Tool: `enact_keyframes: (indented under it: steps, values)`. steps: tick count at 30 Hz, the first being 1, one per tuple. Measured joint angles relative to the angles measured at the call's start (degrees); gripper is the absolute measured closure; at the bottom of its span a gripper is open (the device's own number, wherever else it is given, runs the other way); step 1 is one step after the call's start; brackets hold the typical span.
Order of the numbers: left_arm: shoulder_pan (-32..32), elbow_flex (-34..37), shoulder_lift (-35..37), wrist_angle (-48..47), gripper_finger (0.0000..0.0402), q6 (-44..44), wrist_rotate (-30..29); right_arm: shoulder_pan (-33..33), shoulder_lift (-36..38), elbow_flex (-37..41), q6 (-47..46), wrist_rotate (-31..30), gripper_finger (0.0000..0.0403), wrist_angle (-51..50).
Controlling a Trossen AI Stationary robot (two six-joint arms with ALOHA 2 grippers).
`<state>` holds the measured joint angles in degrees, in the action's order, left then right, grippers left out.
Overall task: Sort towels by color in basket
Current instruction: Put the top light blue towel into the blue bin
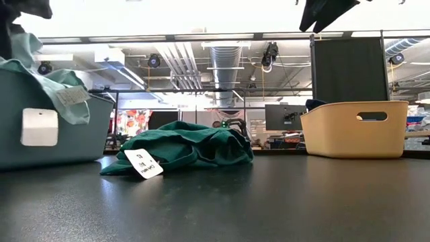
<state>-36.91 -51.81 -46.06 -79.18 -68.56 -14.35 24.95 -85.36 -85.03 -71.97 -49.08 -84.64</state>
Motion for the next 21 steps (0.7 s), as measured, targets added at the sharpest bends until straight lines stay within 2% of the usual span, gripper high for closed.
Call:
enact_keyframes:
  steps: [2,7,13,16,21]
  values:
    - [3.1,0.0,-2.4,0.2,0.0401,4.8,1.0,0.0,0.0,0.0,0.0,0.0,0.0197,0.2]
    - [9.1,3.1,-8.6,5.3,0.0401,18.9,8.5,0.0,0.0,0.0,-1.2,0.0,0.0197,1.1]
    - [10.3,9.8,-14.7,17.4,0.0401,30.4,9.4,0.0,0.0,0.0,-1.5,0.0,0.0197,3.1]
    - [10.4,12.1,-16.4,18.9,0.0401,33.4,9.4,0.2,0.0,0.0,-1.5,0.5,0.0197,3.2]
    - [10.3,15.5,-17.4,19.7,0.0401,32.5,8.6,0.3,0.0,0.0,-1.5,0.6,0.0197,3.4]
